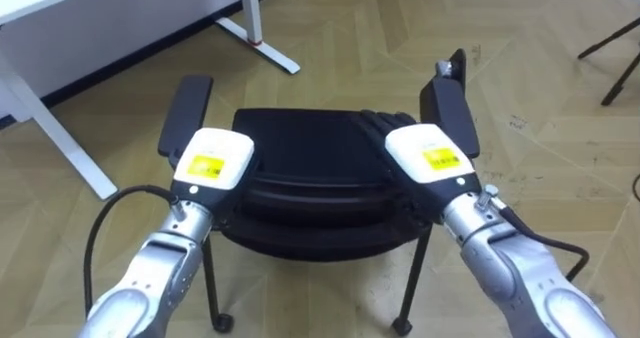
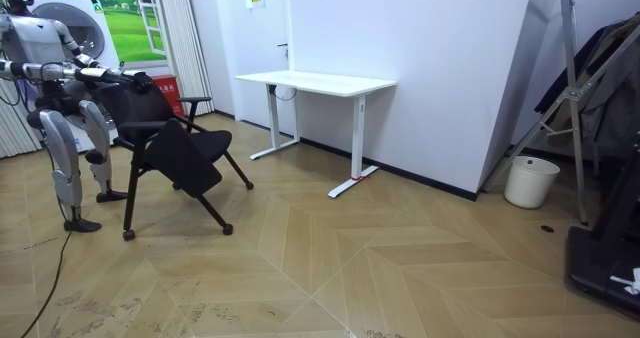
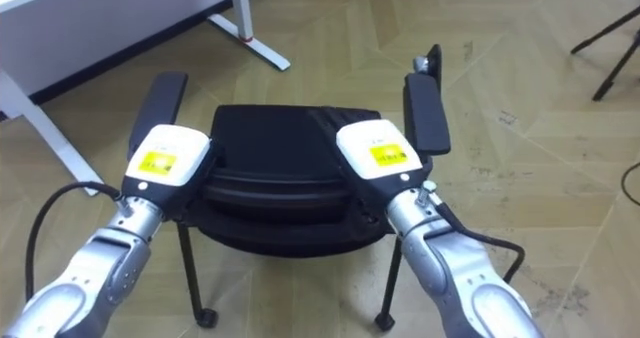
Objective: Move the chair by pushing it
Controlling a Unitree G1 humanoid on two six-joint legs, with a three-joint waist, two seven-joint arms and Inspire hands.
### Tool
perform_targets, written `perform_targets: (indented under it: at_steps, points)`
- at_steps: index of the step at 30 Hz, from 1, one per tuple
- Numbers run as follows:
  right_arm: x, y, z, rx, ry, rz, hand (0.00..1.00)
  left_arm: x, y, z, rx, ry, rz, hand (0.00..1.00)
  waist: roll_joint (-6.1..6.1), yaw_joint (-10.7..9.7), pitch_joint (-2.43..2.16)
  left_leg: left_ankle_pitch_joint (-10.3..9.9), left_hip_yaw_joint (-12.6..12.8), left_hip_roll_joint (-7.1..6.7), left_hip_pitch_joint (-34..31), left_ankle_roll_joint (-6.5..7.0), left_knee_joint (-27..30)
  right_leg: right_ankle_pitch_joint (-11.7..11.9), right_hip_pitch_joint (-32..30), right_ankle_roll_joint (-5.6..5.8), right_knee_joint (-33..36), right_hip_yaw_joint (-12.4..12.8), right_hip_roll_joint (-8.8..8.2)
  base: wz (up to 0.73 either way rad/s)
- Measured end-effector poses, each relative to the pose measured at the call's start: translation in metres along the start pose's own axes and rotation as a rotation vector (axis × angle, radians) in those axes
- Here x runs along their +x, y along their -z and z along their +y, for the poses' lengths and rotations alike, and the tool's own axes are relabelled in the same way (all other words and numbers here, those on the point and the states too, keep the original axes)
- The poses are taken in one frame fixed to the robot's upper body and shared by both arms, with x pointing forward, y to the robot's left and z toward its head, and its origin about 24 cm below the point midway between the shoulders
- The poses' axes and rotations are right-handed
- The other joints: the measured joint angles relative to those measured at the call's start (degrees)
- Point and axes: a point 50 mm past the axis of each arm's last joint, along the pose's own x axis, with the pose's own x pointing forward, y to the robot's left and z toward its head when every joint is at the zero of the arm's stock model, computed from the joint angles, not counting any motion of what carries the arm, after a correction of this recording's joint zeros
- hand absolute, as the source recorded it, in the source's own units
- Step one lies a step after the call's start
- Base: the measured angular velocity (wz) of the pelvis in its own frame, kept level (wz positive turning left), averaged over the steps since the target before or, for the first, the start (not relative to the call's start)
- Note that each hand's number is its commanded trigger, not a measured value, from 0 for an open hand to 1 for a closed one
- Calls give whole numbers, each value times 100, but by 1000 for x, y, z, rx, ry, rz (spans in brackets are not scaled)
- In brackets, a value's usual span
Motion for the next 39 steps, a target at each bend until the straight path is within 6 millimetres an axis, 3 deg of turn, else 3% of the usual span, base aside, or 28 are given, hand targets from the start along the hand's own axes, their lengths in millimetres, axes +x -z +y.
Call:
perform_targets:
  at_steps: [11,12,13,14,15,16,25,31,39]
  points:
    - [0,4,8,3,-56,4,0,3,-2,2,-5,-4,-34,100,6,-12,3,0,-164,2,-49,0,14,1,67,-1,-82,-182,-10,7]
    - [0,4,7,1,-55,3,11,3,-2,3,-4,-8,-36,100,6,-21,3,0,-185,5,-90,0,22,1,58,-1,-87,-212,-10,11]
    - [0,4,7,0,-55,1,43,3,-2,3,-4,-9,-38,100,6,-22,3,0,-198,5,-90,0,23,1,58,-1,-89,-220,-10,8]
    - [-1,5,8,-3,-55,0,52,3,-2,3,-4,-9,-39,100,6,-22,3,0,-202,6,-88,0,26,1,62,-1,-93,-224,-10,0]
    - [-1,5,8,-4,-54,-1,82,3,-2,3,-5,-9,-39,100,7,-22,2,0,-203,6,-87,0,28,1,67,-1,-94,-225,-10,0]
    - [-1,5,8,-3,-53,0,100,3,-2,3,-5,-9,-40,100,7,-22,2,0,-207,6,-83,0,28,1,76,-1,-97,-224,-10,0]
    - [-2,9,17,6,-32,9,100,1,-3,-1,-12,10,-36,100,53,-117,-5,0,-316,0,19,0,30,1,266,-1,-196,-300,-11,5]
    - [-1,13,19,1,-3,46,100,-1,-9,-5,-30,23,-62,100,172,-82,-40,0,-324,-4,25,0,29,1,266,-1,-195,-299,-14,0]
    - [-1,15,23,-16,6,43,100,-2,-10,-6,-39,38,-65,100,179,-66,-44,0,-327,-4,27,0,29,1,275,-1,-195,-297,-14,0]
